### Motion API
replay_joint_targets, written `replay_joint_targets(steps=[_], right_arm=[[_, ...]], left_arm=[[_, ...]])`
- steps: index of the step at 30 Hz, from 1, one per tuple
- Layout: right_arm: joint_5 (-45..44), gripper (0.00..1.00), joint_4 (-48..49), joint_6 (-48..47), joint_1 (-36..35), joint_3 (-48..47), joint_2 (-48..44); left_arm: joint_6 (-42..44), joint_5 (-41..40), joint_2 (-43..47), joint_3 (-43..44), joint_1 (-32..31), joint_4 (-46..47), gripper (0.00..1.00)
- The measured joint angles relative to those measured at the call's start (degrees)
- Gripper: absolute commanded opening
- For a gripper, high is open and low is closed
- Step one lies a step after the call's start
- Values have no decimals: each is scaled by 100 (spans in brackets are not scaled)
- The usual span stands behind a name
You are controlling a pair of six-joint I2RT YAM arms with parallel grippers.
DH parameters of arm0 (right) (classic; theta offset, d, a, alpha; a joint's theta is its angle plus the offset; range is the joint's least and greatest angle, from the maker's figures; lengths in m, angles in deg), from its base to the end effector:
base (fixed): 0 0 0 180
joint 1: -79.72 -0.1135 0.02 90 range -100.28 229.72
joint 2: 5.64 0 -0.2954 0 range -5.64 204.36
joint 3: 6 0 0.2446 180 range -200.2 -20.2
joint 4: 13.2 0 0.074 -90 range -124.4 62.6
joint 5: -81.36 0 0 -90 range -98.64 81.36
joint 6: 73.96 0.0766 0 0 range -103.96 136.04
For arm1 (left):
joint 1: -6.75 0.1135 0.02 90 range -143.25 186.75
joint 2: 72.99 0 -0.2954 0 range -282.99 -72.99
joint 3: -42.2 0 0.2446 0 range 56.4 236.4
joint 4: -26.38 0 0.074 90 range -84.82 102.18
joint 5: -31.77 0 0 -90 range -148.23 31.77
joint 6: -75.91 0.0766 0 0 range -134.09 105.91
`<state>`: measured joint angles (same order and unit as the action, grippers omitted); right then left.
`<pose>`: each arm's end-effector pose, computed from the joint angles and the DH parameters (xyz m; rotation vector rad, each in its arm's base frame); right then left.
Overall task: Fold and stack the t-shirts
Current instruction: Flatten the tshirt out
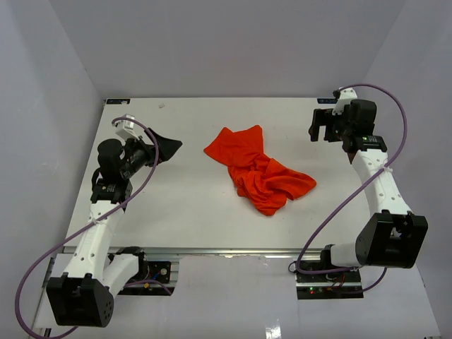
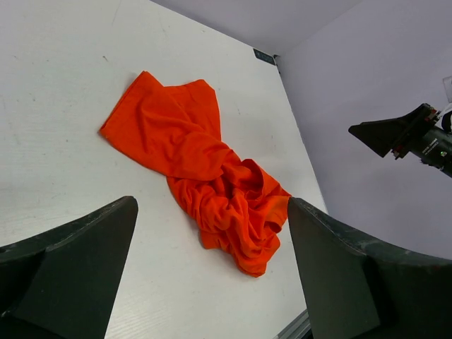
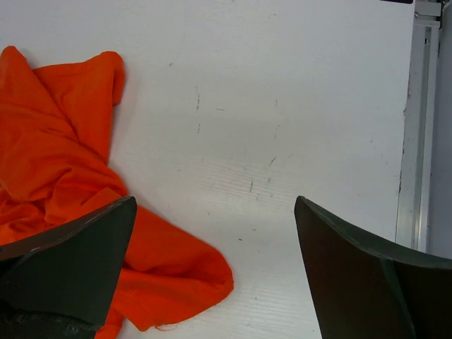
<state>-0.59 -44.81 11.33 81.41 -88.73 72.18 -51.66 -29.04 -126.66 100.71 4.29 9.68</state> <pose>0.3354 0.0008 0.3559 -0.1416 2.0277 0.0728 0.2248 -0.0470 0.3432 -0.1814 1.8433 -0.9469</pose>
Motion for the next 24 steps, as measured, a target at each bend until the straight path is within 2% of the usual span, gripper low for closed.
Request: replay_joint_targets(steps=[6, 12, 19, 24], right_arm=[[763, 100, -129, -437, 2, -2, 0], [2400, 100, -750, -1600, -17, -2, -57], [3615, 100, -1615, -3195, -289, 2, -245], [3713, 100, -1921, -3834, -798, 201, -321]], left_arm=[[0, 7, -35, 0, 0, 0, 98], [2, 28, -42, 0, 0, 0, 98], [2, 114, -59, 0, 0, 2, 98], [2, 275, -146, 0, 0, -9, 98]])
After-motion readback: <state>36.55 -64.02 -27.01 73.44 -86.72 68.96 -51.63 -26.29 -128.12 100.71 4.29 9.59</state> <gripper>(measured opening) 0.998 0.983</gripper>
